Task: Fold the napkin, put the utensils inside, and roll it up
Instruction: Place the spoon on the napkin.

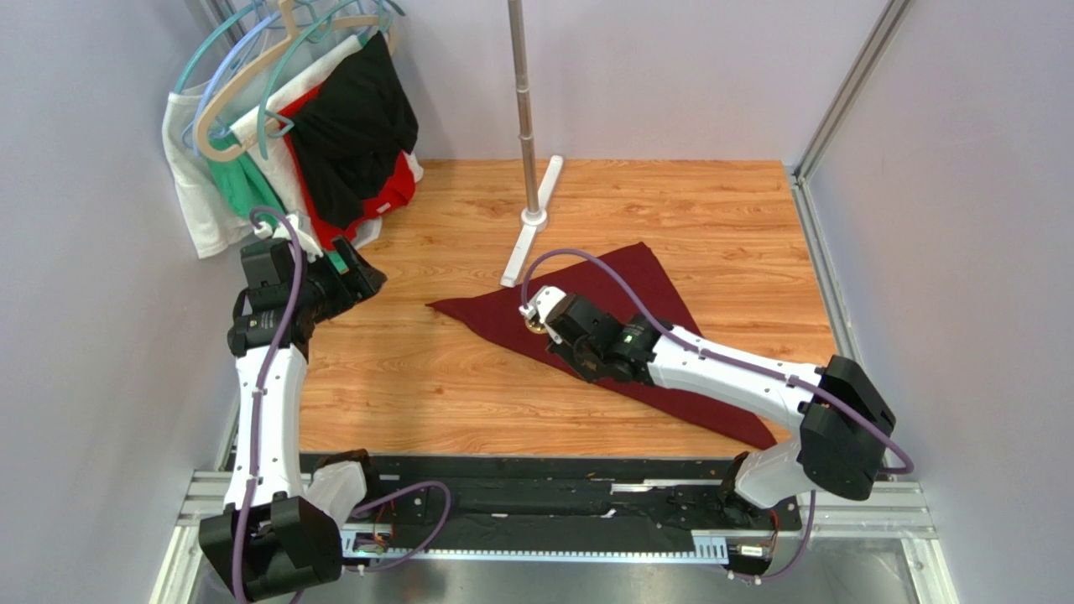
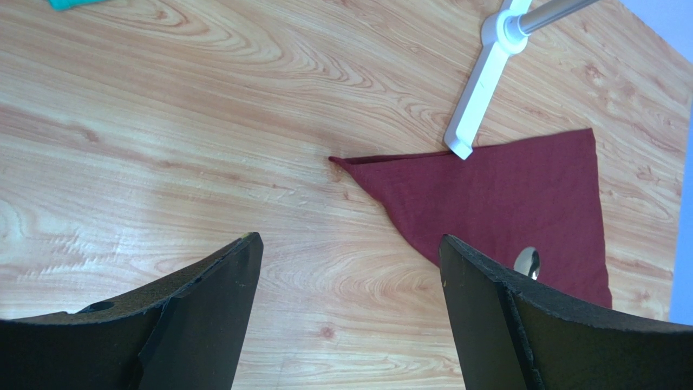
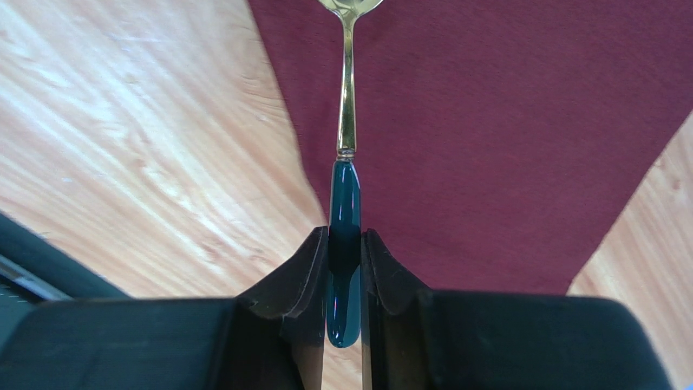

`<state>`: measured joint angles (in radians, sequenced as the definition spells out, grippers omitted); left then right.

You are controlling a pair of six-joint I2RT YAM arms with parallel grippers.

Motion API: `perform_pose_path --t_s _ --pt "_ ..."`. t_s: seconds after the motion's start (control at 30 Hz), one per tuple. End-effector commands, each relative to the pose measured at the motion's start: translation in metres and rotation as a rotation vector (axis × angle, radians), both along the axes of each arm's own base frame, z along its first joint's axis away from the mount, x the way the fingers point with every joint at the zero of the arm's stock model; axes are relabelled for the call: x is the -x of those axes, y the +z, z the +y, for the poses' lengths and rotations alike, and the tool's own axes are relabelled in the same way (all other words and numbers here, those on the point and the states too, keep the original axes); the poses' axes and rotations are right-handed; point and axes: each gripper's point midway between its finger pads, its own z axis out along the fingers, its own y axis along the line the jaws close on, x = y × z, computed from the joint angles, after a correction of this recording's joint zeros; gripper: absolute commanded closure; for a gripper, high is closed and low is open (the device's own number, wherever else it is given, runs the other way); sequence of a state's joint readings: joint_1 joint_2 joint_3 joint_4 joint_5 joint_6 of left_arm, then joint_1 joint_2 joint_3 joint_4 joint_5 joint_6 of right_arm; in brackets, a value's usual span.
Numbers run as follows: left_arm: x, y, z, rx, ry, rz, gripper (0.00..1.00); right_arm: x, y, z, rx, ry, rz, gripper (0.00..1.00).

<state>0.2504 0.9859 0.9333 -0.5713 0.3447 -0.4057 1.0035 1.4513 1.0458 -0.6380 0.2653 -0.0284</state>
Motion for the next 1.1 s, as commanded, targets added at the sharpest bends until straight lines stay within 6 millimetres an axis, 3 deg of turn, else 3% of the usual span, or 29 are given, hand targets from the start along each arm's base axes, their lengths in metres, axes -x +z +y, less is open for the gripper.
perform_pose_path --t_s 0.0,0.23,0.4,1.07 --pt "-0.003 0.006 -0.002 0.011 -0.021 -0.036 0.11 -0.016 0.009 -0.016 0.027 0.071 -0.040 1.00" --pt "-0.002 0.010 -0.006 0.021 -0.034 -0.054 0.11 -0.016 -0.012 -0.048 0.130 0.098 -0.038 1.00" --pt "-0.001 0.011 -0.007 0.024 -0.040 -0.060 0.11 -0.012 -0.016 -0.061 0.127 0.096 -0.034 1.00" --pt "-0.001 0.013 -0.011 0.038 -0.060 -0.067 0.11 -0.010 -0.056 -0.062 0.133 0.103 0.038 1.00"
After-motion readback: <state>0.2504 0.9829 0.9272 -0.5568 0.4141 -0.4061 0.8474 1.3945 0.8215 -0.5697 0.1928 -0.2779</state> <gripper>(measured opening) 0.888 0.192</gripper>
